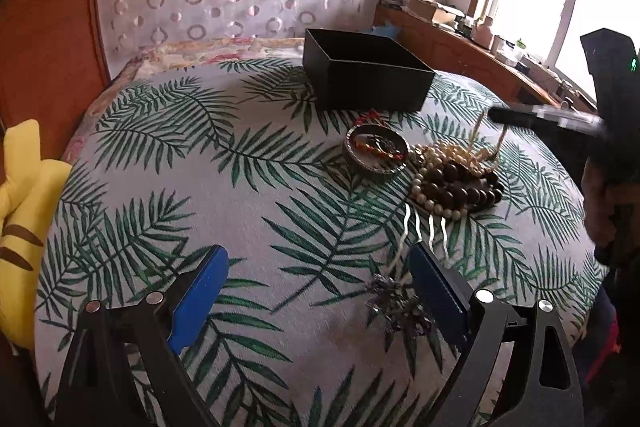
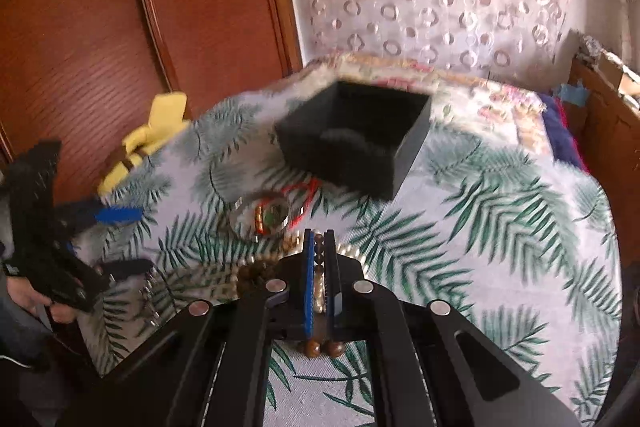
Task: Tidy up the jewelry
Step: 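Lift the pearl necklace with the right tool while the left tool grasps the silver hair pins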
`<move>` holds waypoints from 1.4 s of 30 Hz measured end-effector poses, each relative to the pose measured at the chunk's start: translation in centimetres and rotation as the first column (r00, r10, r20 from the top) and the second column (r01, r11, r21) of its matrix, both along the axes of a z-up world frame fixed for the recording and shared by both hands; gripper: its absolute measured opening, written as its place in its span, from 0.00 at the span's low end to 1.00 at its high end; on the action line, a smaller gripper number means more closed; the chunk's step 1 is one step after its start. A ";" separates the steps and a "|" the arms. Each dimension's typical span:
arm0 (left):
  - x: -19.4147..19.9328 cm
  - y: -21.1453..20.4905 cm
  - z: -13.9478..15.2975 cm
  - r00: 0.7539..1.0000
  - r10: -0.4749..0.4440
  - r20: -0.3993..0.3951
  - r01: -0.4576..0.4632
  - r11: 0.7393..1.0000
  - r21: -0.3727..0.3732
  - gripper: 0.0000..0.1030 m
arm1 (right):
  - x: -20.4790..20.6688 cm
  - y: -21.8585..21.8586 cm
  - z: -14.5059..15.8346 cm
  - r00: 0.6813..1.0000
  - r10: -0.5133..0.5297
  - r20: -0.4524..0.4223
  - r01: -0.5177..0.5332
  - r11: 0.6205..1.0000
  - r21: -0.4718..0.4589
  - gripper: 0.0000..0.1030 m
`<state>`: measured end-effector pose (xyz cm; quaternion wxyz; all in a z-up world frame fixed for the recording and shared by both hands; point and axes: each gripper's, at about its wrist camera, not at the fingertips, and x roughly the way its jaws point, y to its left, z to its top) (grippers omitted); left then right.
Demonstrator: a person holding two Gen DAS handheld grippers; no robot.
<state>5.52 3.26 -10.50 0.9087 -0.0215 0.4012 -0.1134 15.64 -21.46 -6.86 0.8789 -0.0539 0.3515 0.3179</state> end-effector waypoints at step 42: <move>-1.2 -5.4 0.2 0.988 -0.153 -0.014 0.154 0.980 0.125 0.57 | -2.6 -2.3 14.0 0.949 -0.038 0.312 0.048 0.999 -0.024 0.05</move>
